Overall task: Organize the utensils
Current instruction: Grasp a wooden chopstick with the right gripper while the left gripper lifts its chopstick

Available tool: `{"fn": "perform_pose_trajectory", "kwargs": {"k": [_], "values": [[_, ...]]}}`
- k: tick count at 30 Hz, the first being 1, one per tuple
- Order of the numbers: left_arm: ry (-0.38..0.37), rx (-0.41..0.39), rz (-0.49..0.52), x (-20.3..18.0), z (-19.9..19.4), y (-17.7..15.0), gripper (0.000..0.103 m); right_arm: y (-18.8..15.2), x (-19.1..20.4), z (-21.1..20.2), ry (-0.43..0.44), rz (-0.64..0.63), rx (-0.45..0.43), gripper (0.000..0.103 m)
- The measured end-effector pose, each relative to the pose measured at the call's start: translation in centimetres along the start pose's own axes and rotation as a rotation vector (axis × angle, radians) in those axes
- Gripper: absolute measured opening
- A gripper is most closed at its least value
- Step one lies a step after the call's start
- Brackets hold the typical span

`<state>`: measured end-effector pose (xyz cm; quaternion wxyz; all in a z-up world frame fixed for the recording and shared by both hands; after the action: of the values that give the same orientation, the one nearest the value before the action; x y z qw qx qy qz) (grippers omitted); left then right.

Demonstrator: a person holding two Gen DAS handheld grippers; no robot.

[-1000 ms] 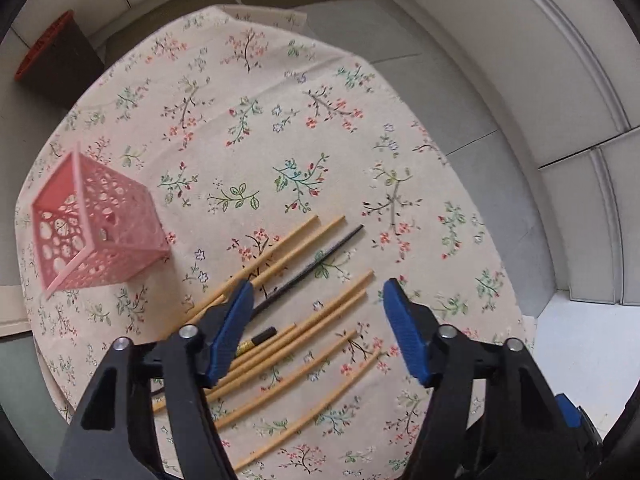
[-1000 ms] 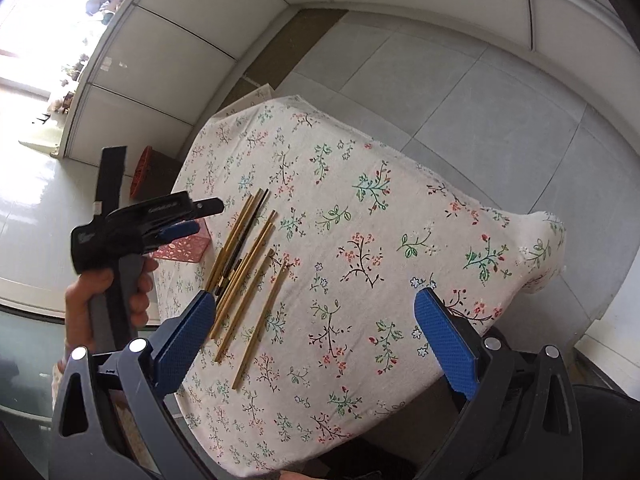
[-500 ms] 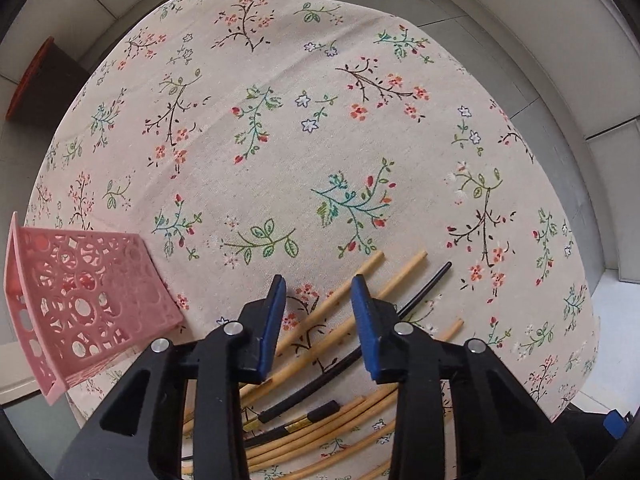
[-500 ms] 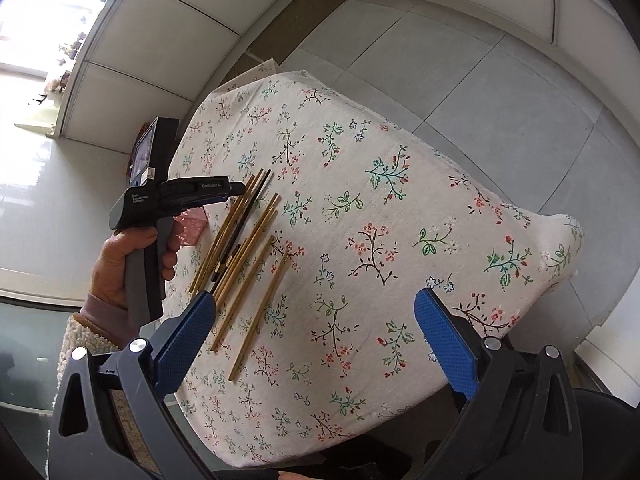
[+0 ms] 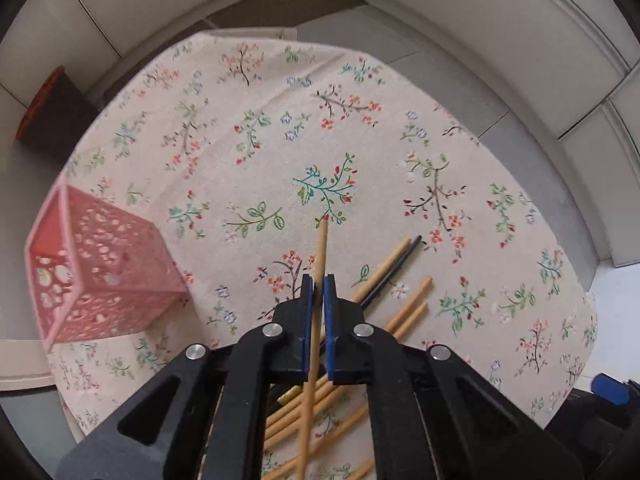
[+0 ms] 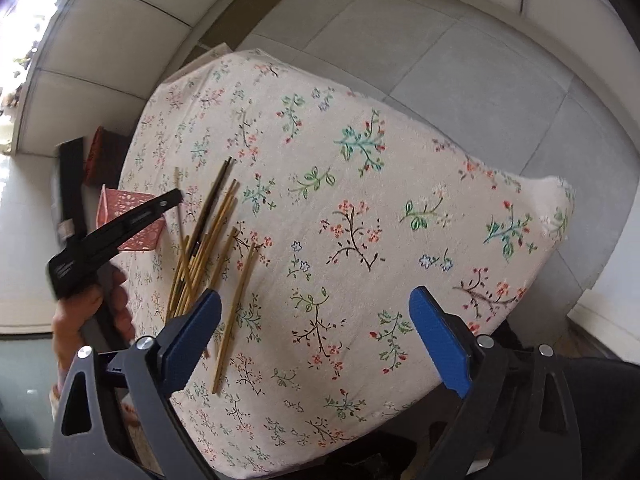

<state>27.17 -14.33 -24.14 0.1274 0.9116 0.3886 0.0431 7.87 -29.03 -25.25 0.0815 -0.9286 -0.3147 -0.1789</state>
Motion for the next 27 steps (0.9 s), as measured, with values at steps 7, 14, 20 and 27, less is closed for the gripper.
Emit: {"fn": "perform_pose_trajectory", "kwargs": {"k": [7, 14, 20, 27], "values": [[-0.016, -0.201, 0.032, -0.9, -12.5, -4.0, 0.004, -0.4, 5.5, 4.6, -0.071, -0.007, 0.102, 0.064], [-0.043, -0.339, -0.005, -0.7, -18.9, -6.9, 0.004, -1.3, 8.9, 8.4, -0.170, 0.041, 0.115, 0.058], [-0.023, -0.394, -0.060, 0.5, -22.0, -8.9, 0.004, -1.6, 10.6, 10.1, -0.254, 0.010, 0.094, 0.038], [-0.045, -0.466, -0.205, 1.8, -24.5, -10.6, 0.004, -1.8, 11.5, 9.2, -0.210, -0.124, -0.026, 0.006]]}}
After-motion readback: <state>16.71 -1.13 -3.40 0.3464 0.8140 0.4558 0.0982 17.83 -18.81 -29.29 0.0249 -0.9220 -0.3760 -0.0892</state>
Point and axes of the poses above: each gripper's, at about its wrist camera, not at the fingertips, and z roughly the way its jaws point, x to its left, y to its top, the point moved 4 cm from there along z, roughly the way its jaws point, and after that the axes turned 5 degrees about -y, right-handed, at the moved point
